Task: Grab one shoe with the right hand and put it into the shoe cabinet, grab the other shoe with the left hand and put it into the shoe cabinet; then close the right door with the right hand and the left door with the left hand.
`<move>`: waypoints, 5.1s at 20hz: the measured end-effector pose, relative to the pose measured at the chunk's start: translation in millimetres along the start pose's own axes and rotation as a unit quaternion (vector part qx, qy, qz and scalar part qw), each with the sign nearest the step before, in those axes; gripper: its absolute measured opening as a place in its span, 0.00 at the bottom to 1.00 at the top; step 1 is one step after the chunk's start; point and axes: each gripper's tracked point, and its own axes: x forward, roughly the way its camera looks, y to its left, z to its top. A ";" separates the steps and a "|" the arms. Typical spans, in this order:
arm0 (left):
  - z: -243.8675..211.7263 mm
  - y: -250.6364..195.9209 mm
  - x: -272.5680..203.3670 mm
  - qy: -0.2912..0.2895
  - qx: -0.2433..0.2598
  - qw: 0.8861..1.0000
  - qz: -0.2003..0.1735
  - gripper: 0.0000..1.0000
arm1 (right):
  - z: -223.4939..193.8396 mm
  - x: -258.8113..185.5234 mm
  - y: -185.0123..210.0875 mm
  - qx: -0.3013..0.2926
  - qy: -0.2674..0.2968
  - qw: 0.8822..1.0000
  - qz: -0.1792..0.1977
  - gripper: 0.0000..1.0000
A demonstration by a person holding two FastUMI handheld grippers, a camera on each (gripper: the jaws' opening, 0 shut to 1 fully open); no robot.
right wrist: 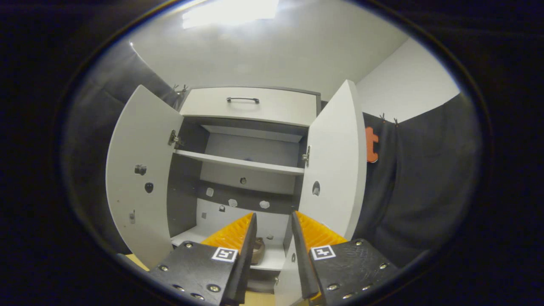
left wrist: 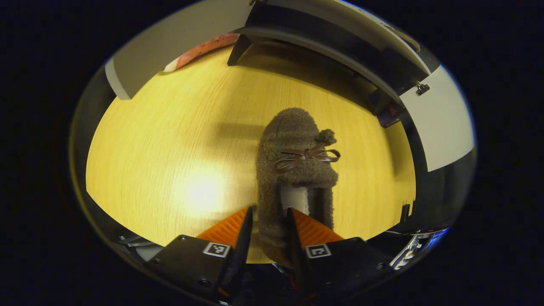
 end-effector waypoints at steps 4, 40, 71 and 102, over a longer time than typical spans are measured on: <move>3.5 3.6 -2.2 -0.003 -0.010 1.000 0.014 0.16 | -2.0 -4.6 -9.2 -0.013 0.001 1.000 -0.012 0.48; 451.4 -169.2 -205.7 -0.344 0.058 0.935 -0.056 0.01 | -2.6 -45.1 -77.9 0.023 -0.013 0.997 -0.075 0.48; 484.4 -169.5 -231.8 -0.395 0.164 0.902 0.054 0.65 | -81.7 -56.7 -143.1 0.057 0.074 0.985 -0.146 0.55; 328.3 -174.7 -463.3 -0.577 0.165 0.800 0.022 0.94 | -113.1 1.3 1.6 0.080 0.113 0.986 0.096 0.76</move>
